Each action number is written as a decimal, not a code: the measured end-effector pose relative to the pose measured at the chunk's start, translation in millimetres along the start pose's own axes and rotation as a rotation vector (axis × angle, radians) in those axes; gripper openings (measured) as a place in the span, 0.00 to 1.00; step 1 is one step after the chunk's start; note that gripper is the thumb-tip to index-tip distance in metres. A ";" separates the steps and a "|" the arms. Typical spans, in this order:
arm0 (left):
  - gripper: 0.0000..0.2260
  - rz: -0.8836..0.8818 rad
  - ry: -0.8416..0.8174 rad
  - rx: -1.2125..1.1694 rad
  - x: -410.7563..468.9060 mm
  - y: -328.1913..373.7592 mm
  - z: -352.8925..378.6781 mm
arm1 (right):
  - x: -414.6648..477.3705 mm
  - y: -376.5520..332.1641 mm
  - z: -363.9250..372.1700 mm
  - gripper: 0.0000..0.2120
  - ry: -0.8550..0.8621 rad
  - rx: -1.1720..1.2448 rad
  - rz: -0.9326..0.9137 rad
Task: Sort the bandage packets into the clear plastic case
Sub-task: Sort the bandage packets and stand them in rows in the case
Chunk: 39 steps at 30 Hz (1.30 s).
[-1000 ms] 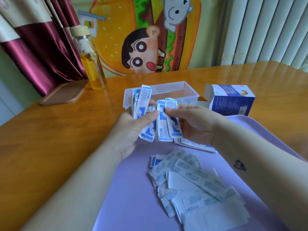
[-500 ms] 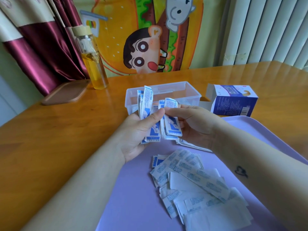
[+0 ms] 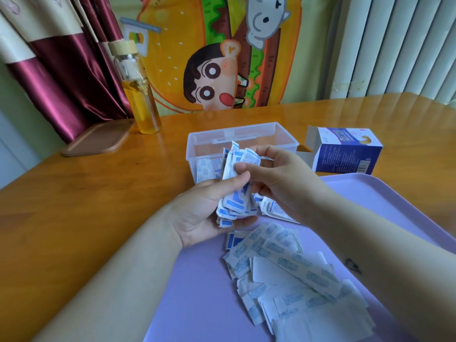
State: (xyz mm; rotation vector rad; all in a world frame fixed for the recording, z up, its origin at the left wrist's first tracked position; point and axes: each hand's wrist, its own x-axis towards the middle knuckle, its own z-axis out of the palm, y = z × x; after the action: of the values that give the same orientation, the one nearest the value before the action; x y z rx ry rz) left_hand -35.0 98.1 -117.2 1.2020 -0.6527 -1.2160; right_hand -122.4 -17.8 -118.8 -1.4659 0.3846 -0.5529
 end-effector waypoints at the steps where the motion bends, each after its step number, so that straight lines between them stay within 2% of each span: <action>1: 0.11 -0.003 -0.015 -0.018 0.2 -0.3 -0.7 | -0.6 -0.1 0.1 0.07 -0.002 -0.046 -0.040; 6: 0.10 -0.025 0.023 -0.007 3.1 -2.0 -2.8 | -3.4 -4.2 2.2 0.07 0.019 -0.357 -0.213; 8: 0.07 -0.026 0.064 -0.032 3.7 -2.5 -1.6 | -3.3 -5.4 0.7 0.12 0.059 -0.498 -0.266; 10: 0.03 -0.013 0.090 -0.073 4.2 -1.6 -1.7 | -4.4 -5.2 -3.7 0.28 0.012 -0.579 -0.300; 12: 0.04 -0.020 0.099 -0.102 3.5 -0.3 -1.0 | -8.4 -2.6 -5.7 0.47 -0.156 -0.646 -0.315; 13: 0.04 -0.031 0.090 -0.111 2.6 0.1 0.2 | -11.0 0.1 -4.3 0.53 -0.242 -0.727 -0.329; 15: 0.03 -0.046 0.058 -0.083 1.3 0.4 2.8 | -13.6 6.6 0.3 0.60 -0.334 -0.913 -0.381; 17: 0.06 -0.049 0.060 -0.025 1.0 -0.5 5.5 | -13.9 10.0 3.3 0.58 -0.329 -1.012 -0.438; 22: 0.06 -0.029 0.105 0.097 -0.1 -0.5 8.4 | -12.0 7.1 0.1 0.45 -0.241 -1.019 -0.503; 26: 0.07 -0.025 0.105 0.135 -1.5 0.1 12.7 | -13.7 7.1 1.3 0.44 -0.261 -1.059 -0.477; 30: 0.07 -0.027 0.133 0.177 -4.0 2.8 12.9 | -16.3 3.7 4.0 0.39 -0.260 -1.050 -0.477; 34: 0.05 -0.042 0.165 0.291 -4.2 4.0 7.4 | -19.3 1.8 7.1 0.39 -0.328 -1.045 -0.439; 36: 0.03 -0.062 0.185 0.355 -2.6 3.4 1.2 | -20.1 0.5 7.6 0.34 -0.338 -1.006 -0.450; 39: 0.04 -0.082 0.150 0.488 -1.2 3.3 -9.9 | -17.7 -6.5 2.4 0.21 -0.313 -0.900 -0.478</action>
State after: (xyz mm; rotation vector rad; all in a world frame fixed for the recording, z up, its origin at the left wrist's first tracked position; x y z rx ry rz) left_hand -25.4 102.3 -116.8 1.7228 -0.8211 -1.0491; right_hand -136.3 -5.9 -113.6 -2.5101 0.0052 -0.5328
